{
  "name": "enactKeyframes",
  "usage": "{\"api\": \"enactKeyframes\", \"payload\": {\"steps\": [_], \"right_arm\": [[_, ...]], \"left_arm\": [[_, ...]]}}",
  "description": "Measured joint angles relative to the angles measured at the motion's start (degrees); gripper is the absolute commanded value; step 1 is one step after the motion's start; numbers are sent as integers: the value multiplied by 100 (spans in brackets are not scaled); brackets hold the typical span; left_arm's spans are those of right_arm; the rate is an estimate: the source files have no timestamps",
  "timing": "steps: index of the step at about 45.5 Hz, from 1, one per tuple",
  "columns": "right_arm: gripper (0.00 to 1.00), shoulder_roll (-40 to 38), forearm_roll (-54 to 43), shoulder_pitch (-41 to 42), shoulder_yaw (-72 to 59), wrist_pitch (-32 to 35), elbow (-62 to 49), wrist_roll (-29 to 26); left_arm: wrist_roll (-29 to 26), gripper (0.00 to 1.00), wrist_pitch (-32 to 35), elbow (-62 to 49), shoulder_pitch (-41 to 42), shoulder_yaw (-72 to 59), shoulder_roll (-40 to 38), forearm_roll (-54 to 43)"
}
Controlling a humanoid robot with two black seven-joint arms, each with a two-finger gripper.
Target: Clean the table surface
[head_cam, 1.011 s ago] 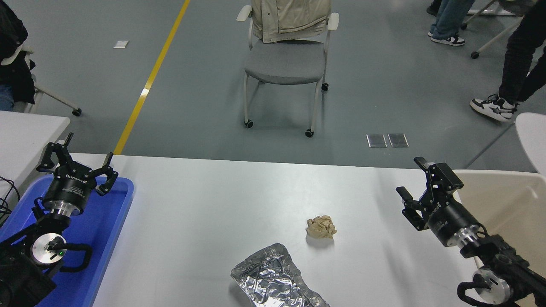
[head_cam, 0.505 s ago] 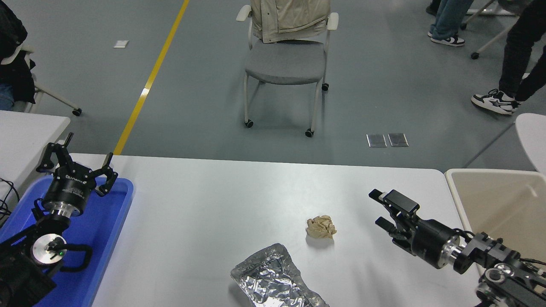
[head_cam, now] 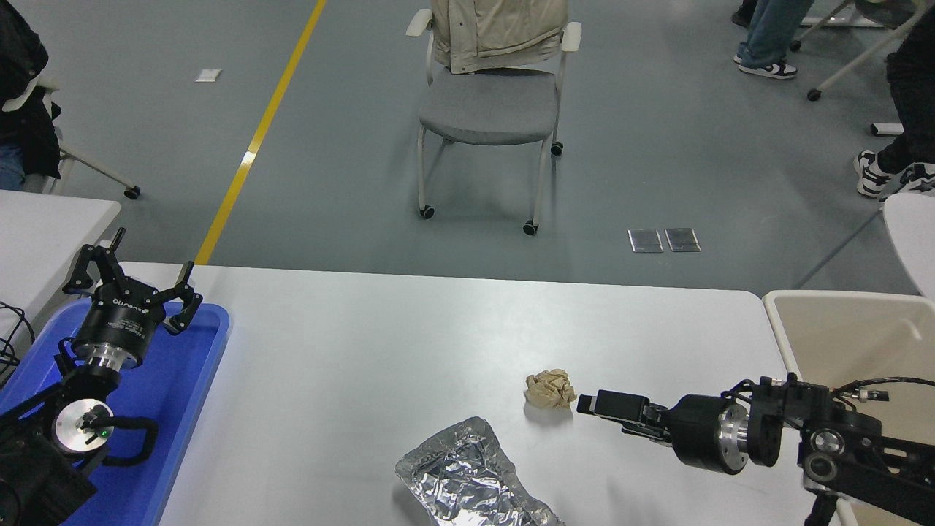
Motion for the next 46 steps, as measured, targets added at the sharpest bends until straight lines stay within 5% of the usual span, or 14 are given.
{"api": "enactKeyframes", "payload": {"steps": [46], "right_arm": [[98,864,-1598,979,-986,616,23,-991]], "left_arm": [[0,100,0,0,0,0,0,0]]}}
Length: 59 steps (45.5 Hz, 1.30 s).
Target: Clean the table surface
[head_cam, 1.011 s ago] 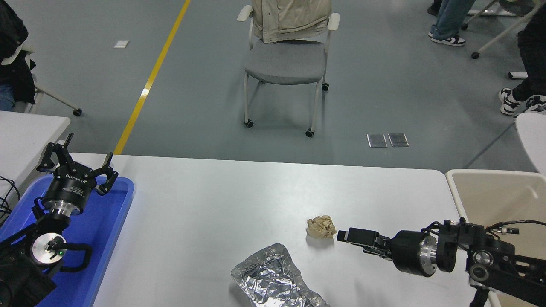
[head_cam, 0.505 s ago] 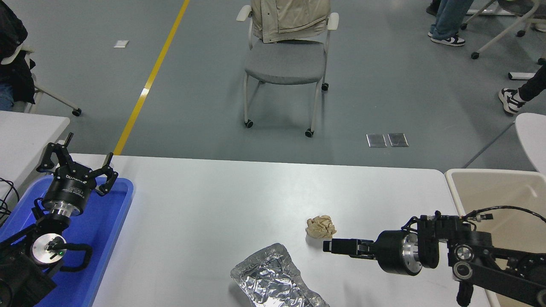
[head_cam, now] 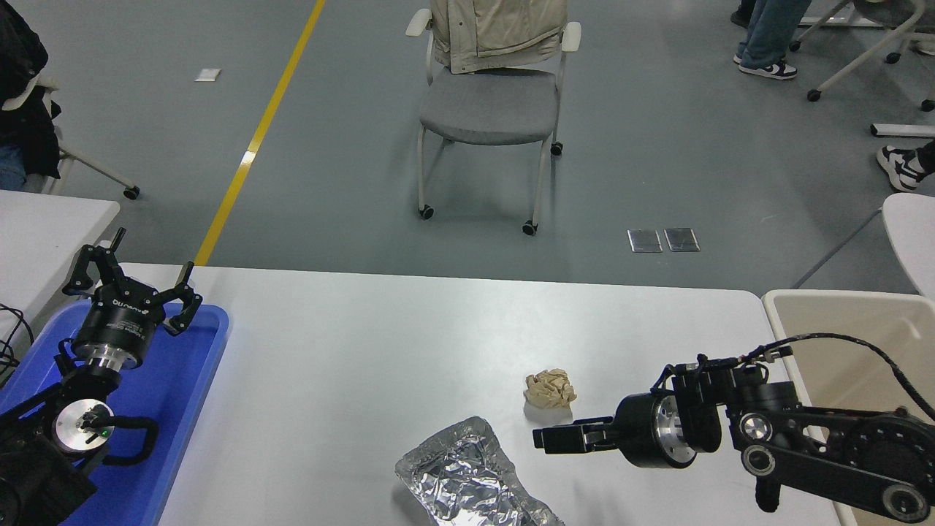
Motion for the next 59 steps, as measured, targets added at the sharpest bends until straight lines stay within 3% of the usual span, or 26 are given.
{"api": "enactKeyframes", "payload": {"steps": [18,59], "right_arm": [[97,440,-484,17,-524,6,-166,-128],[96,1259,-521,-90,-971,-4,-902,-59]], "left_arm": [[0,100,0,0,0,0,0,-2],[0,100,0,0,0,0,0,-1]]}}
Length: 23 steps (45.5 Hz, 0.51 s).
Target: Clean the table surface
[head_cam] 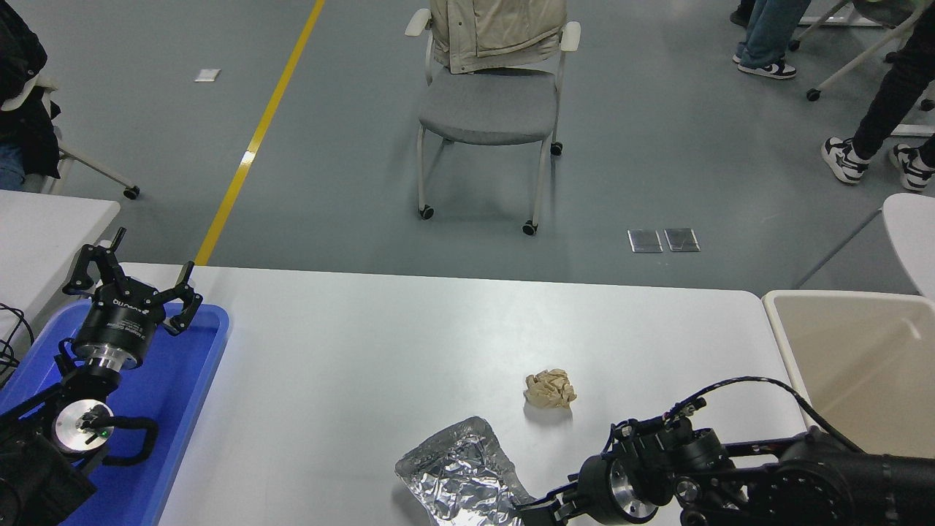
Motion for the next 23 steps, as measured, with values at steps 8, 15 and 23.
{"api": "enactKeyframes", "payload": {"steps": [8,15,23], "right_arm": [[70,134,-4,-28,-44,-2,-57,41],[29,205,-34,-21,-70,-3,-84,58],[0,246,-49,-31,-180,5,-183,66]], "left_arm": [[0,100,0,0,0,0,0,0],[0,100,0,0,0,0,0,0],[0,100,0,0,0,0,0,0]]}}
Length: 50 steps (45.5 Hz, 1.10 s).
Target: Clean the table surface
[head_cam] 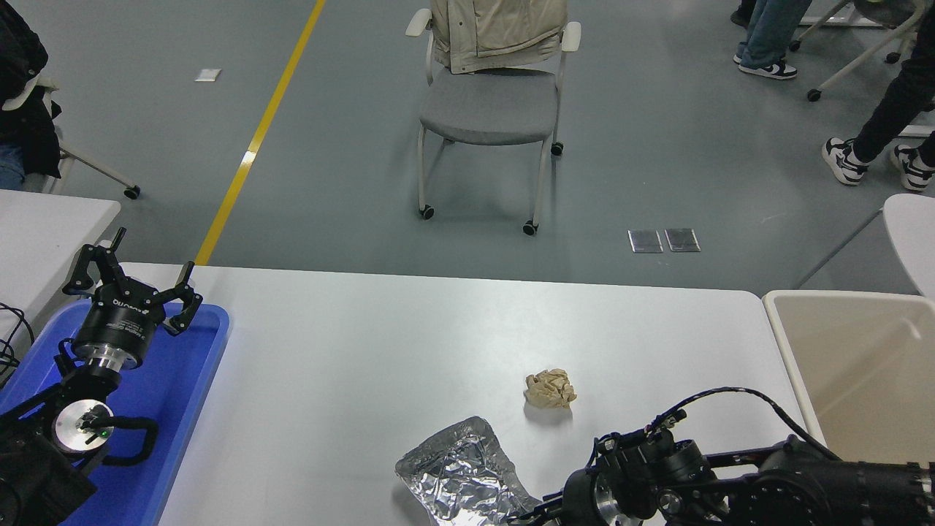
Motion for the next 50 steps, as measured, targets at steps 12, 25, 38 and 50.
{"api": "enactKeyframes", "payload": {"steps": [12,25,38,50], "right_arm": [[0,-18,19,17,-102,-11,-118,28],[0,-396,260,196,12,-4,206,264],[0,-1335,1074,814,214,200,997,364],[0,-2503,1753,1230,992,809,1473,404]], "left_arm": [[0,100,0,0,0,0,0,0],[0,100,0,0,0,0,0,0],[0,100,0,0,0,0,0,1],[0,100,1,1,-1,0,1,1]]}}
